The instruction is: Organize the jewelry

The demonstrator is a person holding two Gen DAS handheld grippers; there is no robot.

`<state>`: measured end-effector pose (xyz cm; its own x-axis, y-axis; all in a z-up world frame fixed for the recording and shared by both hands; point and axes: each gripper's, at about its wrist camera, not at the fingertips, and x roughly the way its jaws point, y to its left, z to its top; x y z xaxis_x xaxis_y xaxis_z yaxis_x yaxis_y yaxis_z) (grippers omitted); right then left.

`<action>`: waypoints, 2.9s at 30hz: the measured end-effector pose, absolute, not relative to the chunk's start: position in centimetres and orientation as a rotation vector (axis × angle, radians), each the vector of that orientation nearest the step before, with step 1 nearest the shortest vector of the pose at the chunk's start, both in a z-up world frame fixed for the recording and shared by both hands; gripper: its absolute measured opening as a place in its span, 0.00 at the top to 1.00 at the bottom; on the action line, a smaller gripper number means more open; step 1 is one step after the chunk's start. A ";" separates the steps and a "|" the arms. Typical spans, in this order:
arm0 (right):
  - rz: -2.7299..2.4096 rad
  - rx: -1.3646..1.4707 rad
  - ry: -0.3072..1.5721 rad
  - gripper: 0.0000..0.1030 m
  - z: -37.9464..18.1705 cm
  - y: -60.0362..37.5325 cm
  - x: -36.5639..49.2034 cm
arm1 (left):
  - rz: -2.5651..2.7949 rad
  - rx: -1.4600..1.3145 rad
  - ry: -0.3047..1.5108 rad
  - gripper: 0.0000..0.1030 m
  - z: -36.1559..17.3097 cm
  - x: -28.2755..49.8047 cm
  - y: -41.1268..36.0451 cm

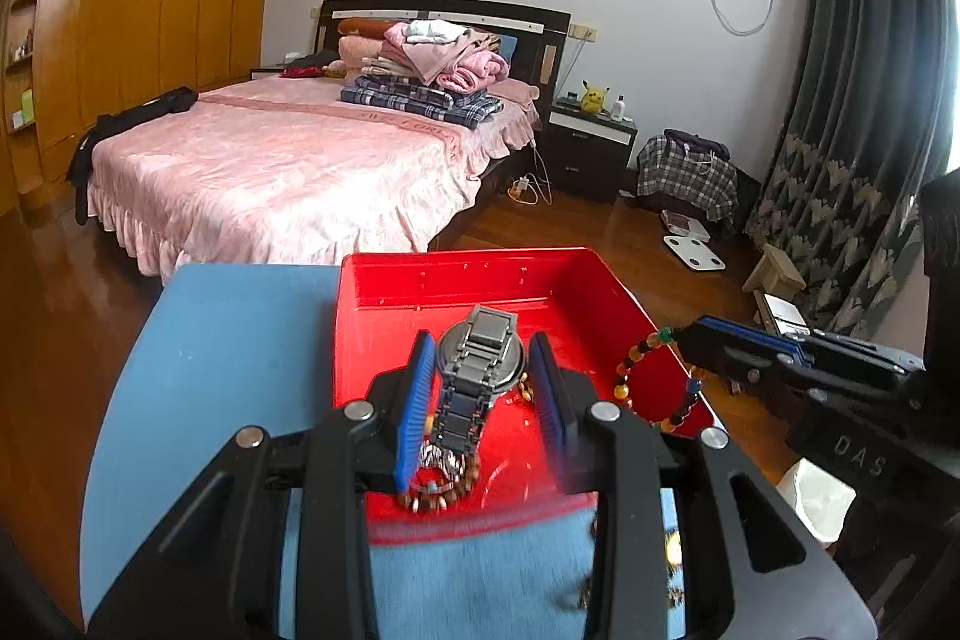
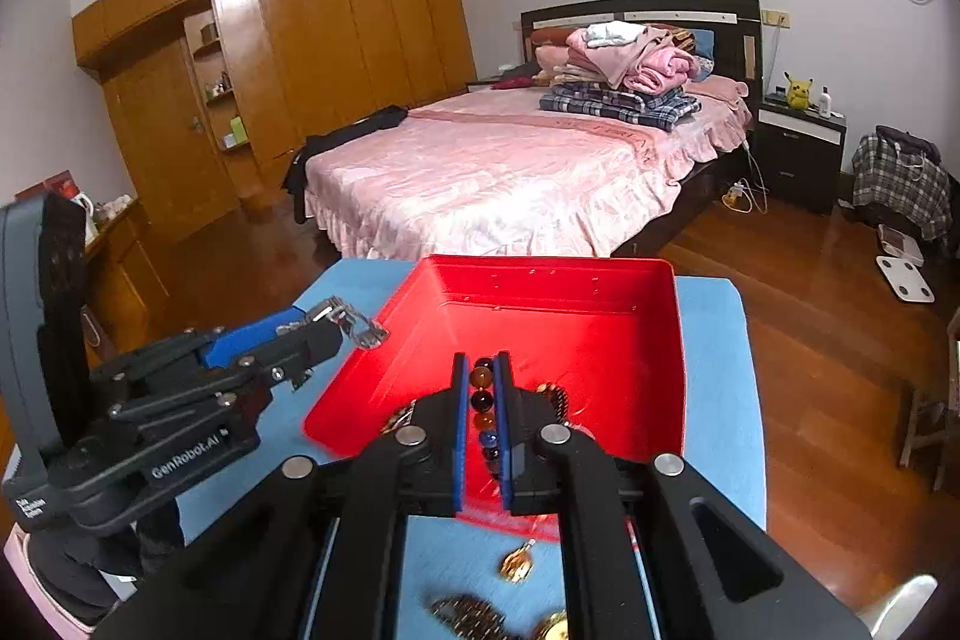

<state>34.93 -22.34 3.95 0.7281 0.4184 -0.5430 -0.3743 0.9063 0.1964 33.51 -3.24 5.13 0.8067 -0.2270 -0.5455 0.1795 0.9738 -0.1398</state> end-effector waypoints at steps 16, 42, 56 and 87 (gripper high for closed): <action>0.389 0.077 0.680 0.92 0.3 -22.6 40.3 | -0.192 -0.065 0.661 0.70 1.5 40.4 -3.3; 0.237 0.156 0.583 0.06 -0.1 -27.6 30.4 | -0.143 -0.092 0.598 0.06 2.9 29.6 -0.5; 0.263 0.189 0.702 0.06 -5.8 -26.5 24.7 | -0.090 -0.086 0.673 0.06 -2.0 23.1 -0.6; 0.354 0.118 0.808 0.94 -8.2 -25.4 24.6 | -0.068 -0.082 0.725 0.06 -4.0 21.7 -0.4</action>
